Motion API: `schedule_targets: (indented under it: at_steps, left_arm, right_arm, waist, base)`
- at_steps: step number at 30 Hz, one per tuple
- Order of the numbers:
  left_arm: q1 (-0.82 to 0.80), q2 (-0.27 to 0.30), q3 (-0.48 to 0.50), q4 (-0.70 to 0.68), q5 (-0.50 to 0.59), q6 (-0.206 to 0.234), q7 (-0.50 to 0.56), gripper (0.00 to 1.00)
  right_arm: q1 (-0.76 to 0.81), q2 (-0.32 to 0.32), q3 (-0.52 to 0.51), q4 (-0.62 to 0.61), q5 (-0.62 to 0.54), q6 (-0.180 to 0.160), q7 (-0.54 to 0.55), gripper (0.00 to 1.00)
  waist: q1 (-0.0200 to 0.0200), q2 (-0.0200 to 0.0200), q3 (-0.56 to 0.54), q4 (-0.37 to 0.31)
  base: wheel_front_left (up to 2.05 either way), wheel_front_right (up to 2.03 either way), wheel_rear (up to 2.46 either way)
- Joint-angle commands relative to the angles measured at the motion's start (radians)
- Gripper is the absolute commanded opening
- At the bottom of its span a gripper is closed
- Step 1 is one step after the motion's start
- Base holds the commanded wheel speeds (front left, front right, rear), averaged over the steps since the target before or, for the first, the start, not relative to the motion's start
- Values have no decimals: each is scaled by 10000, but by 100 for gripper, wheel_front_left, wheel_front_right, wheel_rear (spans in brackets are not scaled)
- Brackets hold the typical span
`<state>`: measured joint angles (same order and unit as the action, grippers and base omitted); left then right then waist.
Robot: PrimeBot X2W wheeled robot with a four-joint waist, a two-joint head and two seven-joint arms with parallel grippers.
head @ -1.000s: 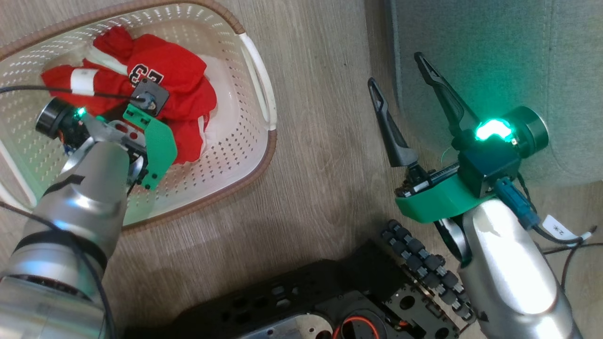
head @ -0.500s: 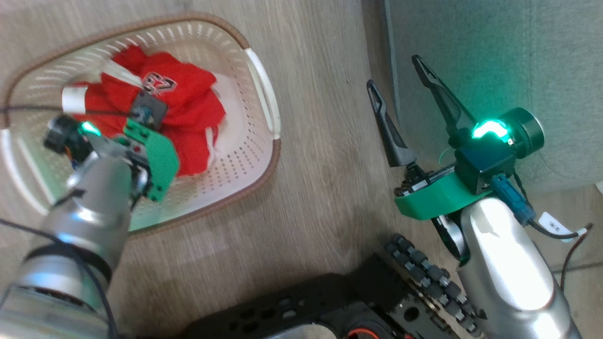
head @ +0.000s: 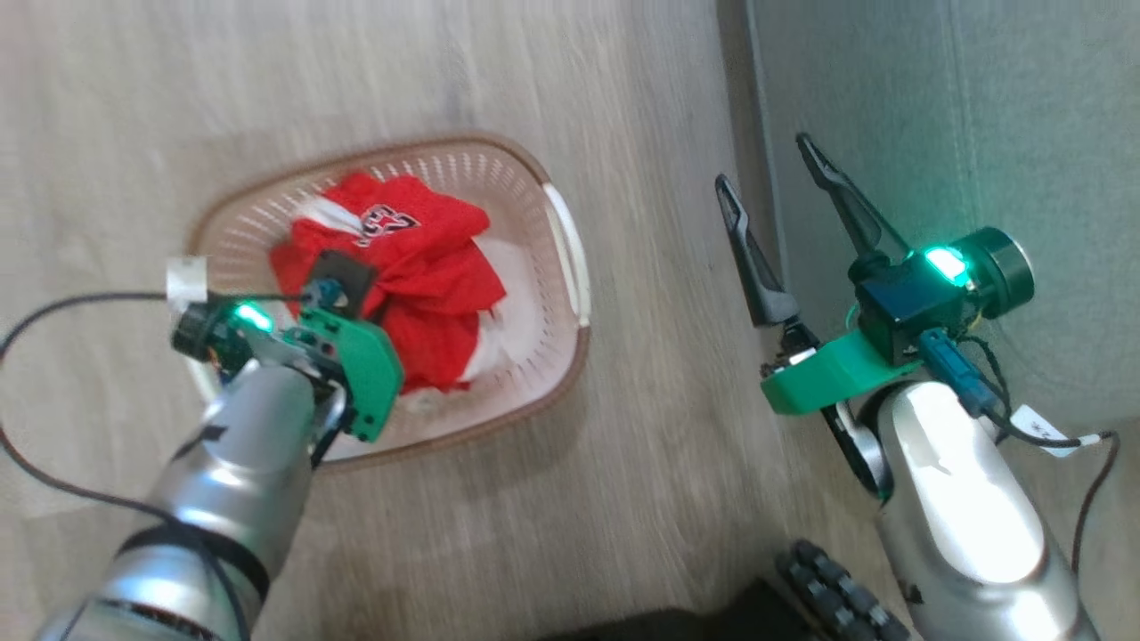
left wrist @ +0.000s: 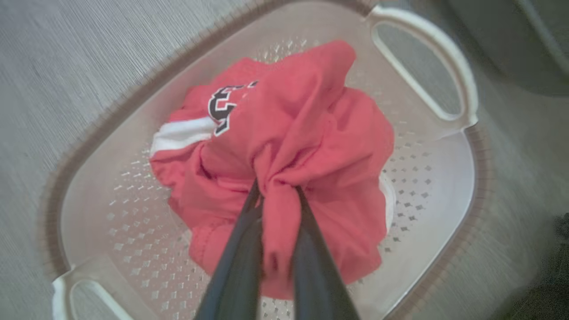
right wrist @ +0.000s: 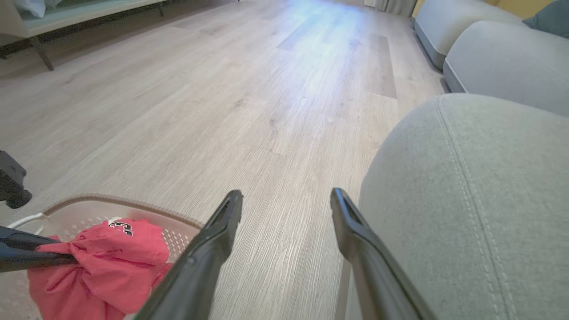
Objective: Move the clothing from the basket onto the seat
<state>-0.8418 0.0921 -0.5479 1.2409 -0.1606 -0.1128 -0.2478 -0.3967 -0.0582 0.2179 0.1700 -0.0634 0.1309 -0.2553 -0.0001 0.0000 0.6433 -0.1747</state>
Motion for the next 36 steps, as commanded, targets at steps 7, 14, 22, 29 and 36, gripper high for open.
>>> schedule_targets:
  at_steps: [7, 14, 22, 29, 36]
  left_arm:
    - [1157, -28, 942, -2096, -707, -57, -136, 0]
    - [2302, -183, 1895, -4496, -805, -49, -138, 0]
    - [3367, -350, 3038, -6973, -611, -50, -138, 0]
    - [4404, -412, 3809, -8770, -857, -61, -139, 0]
    - [5120, -417, 3959, -10408, -1188, 140, -139, 0]
  right_arm:
    - [611, -136, -114, 67, -111, -2, -65, 100]
    - [945, -332, -297, 350, -89, -2, -65, 100]
    - [1252, -299, -515, 311, -66, -2, -65, 100]
    - [1634, -256, -462, 114, 93, -2, -65, 100]
    - [2048, -258, -259, -353, 310, -2, -65, 100]
  waist:
    - [1, 0, -1773, 1019]
    - [1, 0, -2993, 1566]
    - [1, 0, -3814, 1978]
    - [1, 0, -4572, 2093]
    - [1, 0, -5226, 2132]
  base:
    - [0, 0, 0]
    - [0, 0, 0]
    - [0, 0, 0]
    - [0, 0, 0]
    - [0, 0, 0]
